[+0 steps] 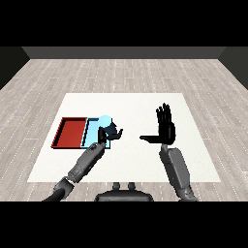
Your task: Pick the blue can and put it in the blue box
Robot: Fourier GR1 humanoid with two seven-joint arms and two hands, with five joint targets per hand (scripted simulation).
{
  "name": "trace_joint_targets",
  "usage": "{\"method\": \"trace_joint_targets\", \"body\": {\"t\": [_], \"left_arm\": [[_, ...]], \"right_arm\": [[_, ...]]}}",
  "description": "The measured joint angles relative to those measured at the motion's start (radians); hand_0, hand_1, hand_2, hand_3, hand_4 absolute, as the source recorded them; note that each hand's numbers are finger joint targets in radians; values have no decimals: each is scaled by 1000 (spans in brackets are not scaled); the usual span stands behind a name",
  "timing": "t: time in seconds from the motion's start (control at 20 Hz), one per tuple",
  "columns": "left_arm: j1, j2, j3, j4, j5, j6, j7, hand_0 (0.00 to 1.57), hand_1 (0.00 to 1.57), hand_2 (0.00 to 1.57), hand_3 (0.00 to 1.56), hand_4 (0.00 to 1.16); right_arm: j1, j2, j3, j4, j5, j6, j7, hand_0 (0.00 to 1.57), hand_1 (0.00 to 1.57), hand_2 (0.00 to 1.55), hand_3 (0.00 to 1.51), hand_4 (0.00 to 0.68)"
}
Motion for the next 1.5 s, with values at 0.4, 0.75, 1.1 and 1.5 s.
{"method": "trace_joint_targets", "body": {"t": [0.4, 0.75, 1.1, 1.5], "left_arm": [[-97, 96, 103, 116, -42, -30, 104, 1571, 1571, 1571, 1502, 1112], [-215, 135, 184, 430, -60, -102, 132, 1571, 1571, 1571, 1456, 1023], [-272, 100, 200, 701, -97, -90, 194, 1344, 1344, 1274, 1188, 939], [-252, 62, 194, 865, -130, -123, 241, 1348, 1348, 1240, 399, 606]], "right_arm": [[89, -27, -73, -60, -21, 25, -7, 0, 0, 0, 0, 0], [50, -45, -137, 18, -38, 38, -5, 0, 0, 0, 0, 0], [28, -45, -170, 116, -56, 79, -38, 0, 0, 0, 0, 0], [20, -31, -166, 144, -43, 86, -57, 0, 0, 0, 0, 0]]}}
